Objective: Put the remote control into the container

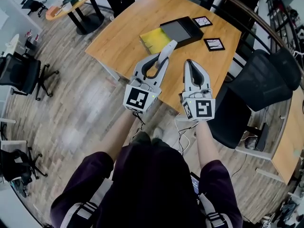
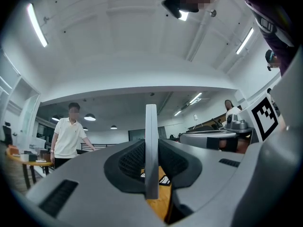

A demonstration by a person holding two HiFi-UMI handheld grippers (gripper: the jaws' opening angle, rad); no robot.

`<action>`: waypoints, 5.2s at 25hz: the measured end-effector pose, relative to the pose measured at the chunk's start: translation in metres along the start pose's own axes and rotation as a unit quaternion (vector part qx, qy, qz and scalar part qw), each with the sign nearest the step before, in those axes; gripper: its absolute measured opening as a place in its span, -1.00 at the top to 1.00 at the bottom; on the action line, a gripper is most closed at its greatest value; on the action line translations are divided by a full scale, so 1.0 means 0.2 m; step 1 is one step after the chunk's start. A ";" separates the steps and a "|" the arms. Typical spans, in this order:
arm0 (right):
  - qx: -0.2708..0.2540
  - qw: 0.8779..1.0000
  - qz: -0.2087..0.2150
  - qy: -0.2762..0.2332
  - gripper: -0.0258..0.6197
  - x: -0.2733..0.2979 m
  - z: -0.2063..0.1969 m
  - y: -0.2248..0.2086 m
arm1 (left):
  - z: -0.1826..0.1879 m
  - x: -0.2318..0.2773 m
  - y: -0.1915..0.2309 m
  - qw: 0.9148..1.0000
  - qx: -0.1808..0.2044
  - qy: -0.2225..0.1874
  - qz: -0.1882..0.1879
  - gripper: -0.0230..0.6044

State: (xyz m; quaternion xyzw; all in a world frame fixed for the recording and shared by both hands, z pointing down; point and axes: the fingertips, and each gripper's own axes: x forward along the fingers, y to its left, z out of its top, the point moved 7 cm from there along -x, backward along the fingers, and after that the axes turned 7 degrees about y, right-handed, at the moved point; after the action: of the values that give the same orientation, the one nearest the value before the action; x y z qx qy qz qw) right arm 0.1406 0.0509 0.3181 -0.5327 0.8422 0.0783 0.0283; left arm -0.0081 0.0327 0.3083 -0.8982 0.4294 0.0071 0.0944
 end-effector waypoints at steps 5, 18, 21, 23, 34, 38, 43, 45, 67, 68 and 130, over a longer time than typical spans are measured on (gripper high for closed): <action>0.009 1.000 0.004 0.000 0.86 0.11 -0.02 -0.04 | -0.03 0.07 0.07 1.000 0.002 0.020 0.005 0.67; 0.012 1.000 -0.001 0.004 0.86 0.46 -0.12 -0.13 | -0.15 0.31 0.33 1.000 -0.004 0.026 0.004 0.67; 0.013 1.000 -0.007 0.005 0.86 0.55 -0.14 -0.15 | -0.18 0.37 0.41 1.000 -0.009 0.015 0.000 0.67; 0.014 1.000 -0.010 0.007 0.86 0.61 -0.16 -0.16 | -0.21 0.42 0.46 1.000 -0.013 0.015 -0.003 0.67; 0.010 0.999 -0.034 0.024 0.86 0.97 -0.21 -0.17 | -0.30 0.60 0.79 0.999 -0.025 0.030 -0.026 0.67; 0.003 0.999 -0.039 0.026 0.86 1.05 -0.23 -0.17 | -0.33 0.66 0.87 0.999 -0.025 0.028 -0.034 0.67; 0.012 0.999 -0.043 0.031 0.86 1.13 -0.29 -0.20 | -0.39 0.74 0.91 0.998 -0.026 0.033 -0.039 0.67; 0.020 0.998 -0.042 0.037 0.86 1.17 -0.34 -0.22 | -0.44 0.78 0.93 0.998 -0.030 0.040 -0.039 0.67; 0.089 0.991 -0.035 0.095 0.86 1.57 -1.18 -0.39 | -1.31 1.13 1.07 0.987 -0.080 0.133 -0.032 0.67; 0.089 0.991 -0.034 0.094 0.86 1.57 -1.17 -0.39 | -1.31 1.13 1.08 0.987 -0.078 0.134 -0.033 0.67; 0.089 0.991 -0.048 0.082 0.86 1.35 -0.67 -0.33 | -0.82 1.07 0.99 0.984 -0.044 0.171 -0.015 0.89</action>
State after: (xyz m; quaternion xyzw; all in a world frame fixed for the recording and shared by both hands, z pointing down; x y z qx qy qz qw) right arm 0.0882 -0.2392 0.4079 -0.5723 0.8189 -0.0424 0.0105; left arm -0.0377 -0.2829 0.4163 -0.8957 0.4250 -0.1293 -0.0202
